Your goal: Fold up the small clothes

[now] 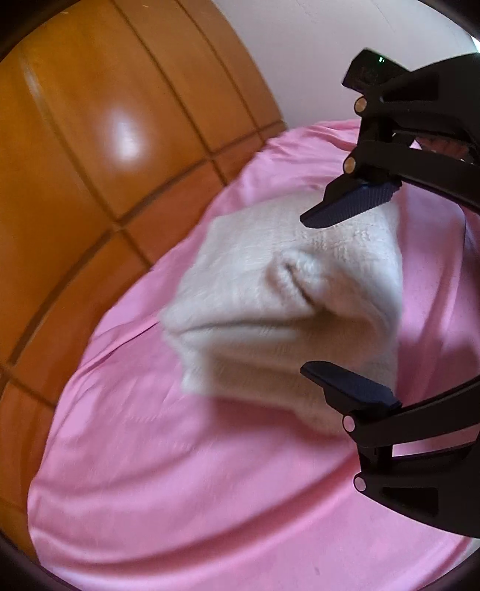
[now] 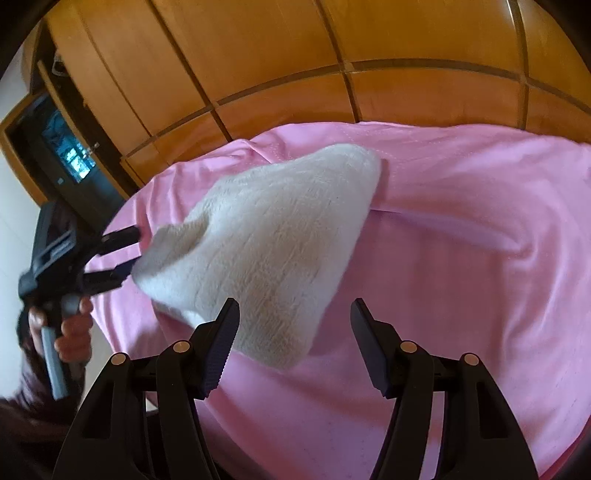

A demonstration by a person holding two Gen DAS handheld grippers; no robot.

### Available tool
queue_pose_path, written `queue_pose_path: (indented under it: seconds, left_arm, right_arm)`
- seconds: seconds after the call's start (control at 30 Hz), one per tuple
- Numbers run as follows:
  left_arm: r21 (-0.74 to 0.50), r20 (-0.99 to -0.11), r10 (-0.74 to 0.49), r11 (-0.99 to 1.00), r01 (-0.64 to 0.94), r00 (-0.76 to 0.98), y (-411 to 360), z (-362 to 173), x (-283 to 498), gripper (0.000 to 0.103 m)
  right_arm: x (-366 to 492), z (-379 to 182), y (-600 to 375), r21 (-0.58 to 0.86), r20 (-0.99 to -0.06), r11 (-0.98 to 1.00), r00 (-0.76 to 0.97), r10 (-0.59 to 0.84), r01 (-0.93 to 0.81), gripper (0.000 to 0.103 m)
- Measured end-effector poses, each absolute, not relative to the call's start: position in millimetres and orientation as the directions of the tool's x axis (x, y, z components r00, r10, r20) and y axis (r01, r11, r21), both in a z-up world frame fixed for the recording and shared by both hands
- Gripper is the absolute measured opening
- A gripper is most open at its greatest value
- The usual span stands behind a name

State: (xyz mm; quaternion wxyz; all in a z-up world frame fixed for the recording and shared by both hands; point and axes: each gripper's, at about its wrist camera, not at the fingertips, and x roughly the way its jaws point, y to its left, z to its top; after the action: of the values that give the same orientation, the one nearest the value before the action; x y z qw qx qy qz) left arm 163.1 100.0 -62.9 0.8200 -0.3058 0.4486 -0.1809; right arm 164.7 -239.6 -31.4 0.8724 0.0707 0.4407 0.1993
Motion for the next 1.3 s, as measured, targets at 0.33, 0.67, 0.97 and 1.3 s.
queue_pose_path:
  seconds: [0.33,0.67,0.97,1.3]
  left_arm:
    - [-0.445,-0.734,-0.341,0.895,-0.036,0.588,104,-76,159,0.009]
    - [-0.375,-0.74,-0.221,0.92,-0.117,0.635,105,-65,142,0.019]
    - [-0.322,-0.627,-0.234,0.947,0.027,0.743,68,-13,159,0.032]
    - [-0.212,-0.744,-0.126,0.976,-0.052,0.657,68,-86,178,0.025]
  right_arm:
    - [181,-66,-155,0.211,-0.78,0.865,0.454,0.43,-0.456,0.062]
    - [184,-59,-167,0.299,-0.744,0.826,0.425,0.516,-0.479,0.063]
    - [230,-9,-221,0.324,-0.652,0.891,0.608,0.453,-0.317,0.063]
    - [281,-79,-144,0.072,-0.764,0.95,0.595,0.249,-0.305,0.064]
